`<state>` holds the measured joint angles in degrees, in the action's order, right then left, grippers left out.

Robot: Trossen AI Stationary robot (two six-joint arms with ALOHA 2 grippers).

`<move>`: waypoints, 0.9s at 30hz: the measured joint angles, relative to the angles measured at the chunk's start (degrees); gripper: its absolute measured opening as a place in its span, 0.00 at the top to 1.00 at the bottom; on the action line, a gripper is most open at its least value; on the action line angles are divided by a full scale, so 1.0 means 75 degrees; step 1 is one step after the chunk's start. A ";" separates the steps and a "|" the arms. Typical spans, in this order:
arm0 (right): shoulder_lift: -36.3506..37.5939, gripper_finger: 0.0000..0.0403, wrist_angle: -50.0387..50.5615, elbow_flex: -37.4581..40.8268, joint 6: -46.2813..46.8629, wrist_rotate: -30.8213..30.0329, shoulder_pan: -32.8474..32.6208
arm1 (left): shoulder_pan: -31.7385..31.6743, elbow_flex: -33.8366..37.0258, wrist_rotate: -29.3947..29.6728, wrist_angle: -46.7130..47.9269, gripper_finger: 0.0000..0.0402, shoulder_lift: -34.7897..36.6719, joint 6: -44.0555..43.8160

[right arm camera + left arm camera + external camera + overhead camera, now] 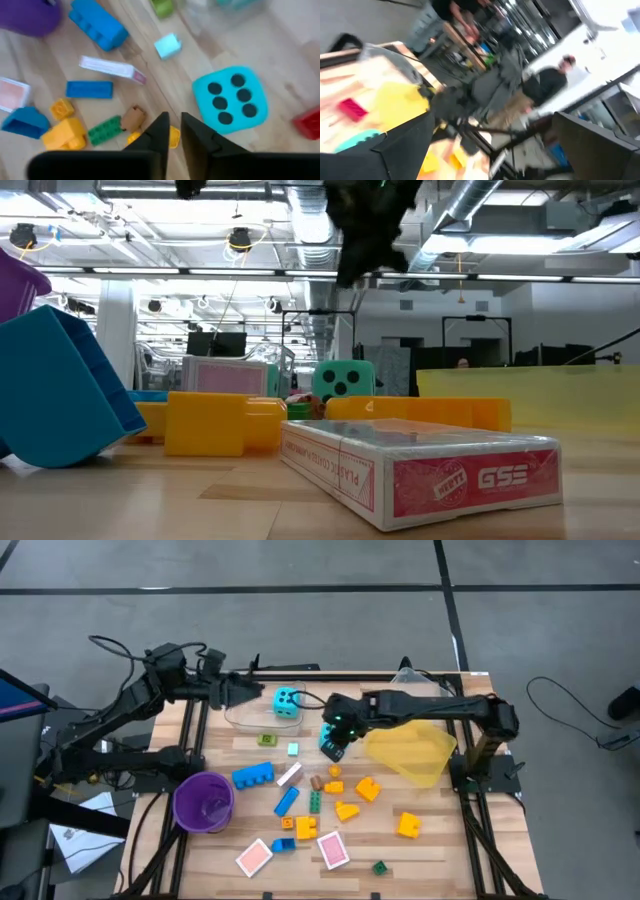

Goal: Pick & Place Toys
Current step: Put the blue dice into the transparent bin

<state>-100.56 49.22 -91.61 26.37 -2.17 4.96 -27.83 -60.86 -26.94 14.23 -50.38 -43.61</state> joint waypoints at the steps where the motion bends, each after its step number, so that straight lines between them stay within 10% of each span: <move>1: 0.0233 0.86 0.0038 0.0000 0.0023 -0.0146 -0.0080 | 0.0218 0.0000 -0.0024 -0.0087 0.00 -0.0037 0.0211; 16: 0.3829 0.18 0.0861 -0.0020 0.2087 -0.2554 -0.0829 | 0.1880 -0.0681 0.1895 -0.1252 0.00 -0.2413 0.3697; 27: 0.4918 0.06 0.1444 -0.0020 0.2903 -0.3553 -0.1577 | 0.2381 -0.3215 0.2171 0.0736 0.00 -0.5370 0.8272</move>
<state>-63.67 60.05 -91.77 48.15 -28.82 -6.86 -9.98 -84.97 -10.66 19.75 -90.65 18.43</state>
